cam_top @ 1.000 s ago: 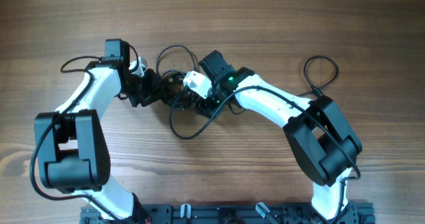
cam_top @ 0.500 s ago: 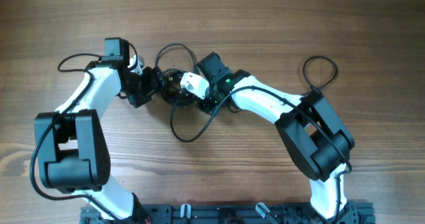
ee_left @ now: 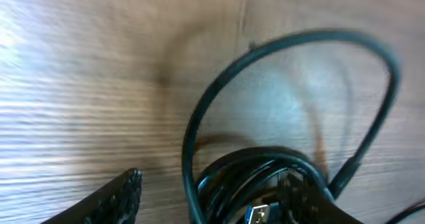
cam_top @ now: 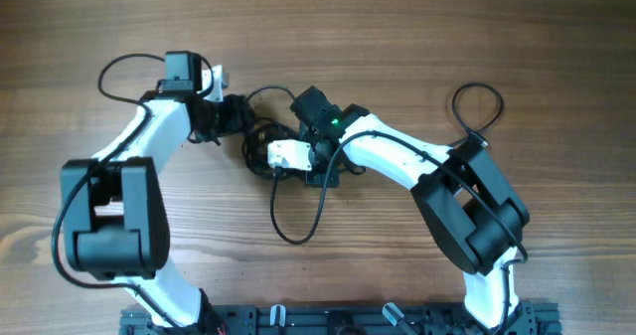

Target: Untangle cables

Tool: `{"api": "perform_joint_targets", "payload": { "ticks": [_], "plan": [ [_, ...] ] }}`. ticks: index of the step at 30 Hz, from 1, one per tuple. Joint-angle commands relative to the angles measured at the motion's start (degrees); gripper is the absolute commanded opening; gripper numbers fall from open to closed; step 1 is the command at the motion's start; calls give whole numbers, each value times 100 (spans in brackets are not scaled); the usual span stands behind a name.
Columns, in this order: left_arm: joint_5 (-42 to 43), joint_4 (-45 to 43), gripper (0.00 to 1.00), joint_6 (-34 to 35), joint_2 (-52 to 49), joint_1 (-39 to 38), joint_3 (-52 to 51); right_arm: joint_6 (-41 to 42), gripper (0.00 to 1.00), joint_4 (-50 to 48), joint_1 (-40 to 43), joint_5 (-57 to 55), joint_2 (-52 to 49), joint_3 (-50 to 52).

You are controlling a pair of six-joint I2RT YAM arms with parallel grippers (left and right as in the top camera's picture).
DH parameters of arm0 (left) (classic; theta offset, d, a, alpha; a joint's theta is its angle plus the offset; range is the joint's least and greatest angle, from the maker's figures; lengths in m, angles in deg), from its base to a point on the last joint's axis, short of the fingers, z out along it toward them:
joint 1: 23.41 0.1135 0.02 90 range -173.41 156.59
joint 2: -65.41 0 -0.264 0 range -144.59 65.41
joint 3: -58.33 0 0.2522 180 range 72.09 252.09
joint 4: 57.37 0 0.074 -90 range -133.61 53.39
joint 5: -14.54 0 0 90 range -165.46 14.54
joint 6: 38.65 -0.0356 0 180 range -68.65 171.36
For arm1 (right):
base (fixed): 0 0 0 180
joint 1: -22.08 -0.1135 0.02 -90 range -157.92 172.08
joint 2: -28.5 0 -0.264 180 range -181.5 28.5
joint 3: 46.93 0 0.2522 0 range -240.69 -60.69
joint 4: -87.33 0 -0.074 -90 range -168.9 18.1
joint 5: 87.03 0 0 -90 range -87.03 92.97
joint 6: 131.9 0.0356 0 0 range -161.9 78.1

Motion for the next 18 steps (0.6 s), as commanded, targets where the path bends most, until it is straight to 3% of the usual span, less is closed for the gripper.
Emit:
{"api": "perform_joint_targets", "payload": {
  "ticks": [1, 4, 6, 7, 11, 18],
  "plan": [
    [-442, 595, 73, 382, -59, -9, 142, -39, 4, 151, 81, -424, -258, 205],
    [442, 1633, 77, 887, 291, 321, 365, 308, 4, 160, 90, -422, -260, 208],
    [859, 2026, 68, 994, 356, 481, 363, 330, 4, 157, 90, -420, -260, 208],
    [876, 2144, 59, 997, 334, 529, 330, 332, 4, 160, 90, -420, -260, 208],
    [874, 1788, 41, 2212, 326, 496, -177, 435, 4, 127, 90, -424, -260, 208],
    [876, 1624, 39, 3167, 326, 494, -621, 435, 4, 109, 90, -424, -260, 208]
  ]
}}
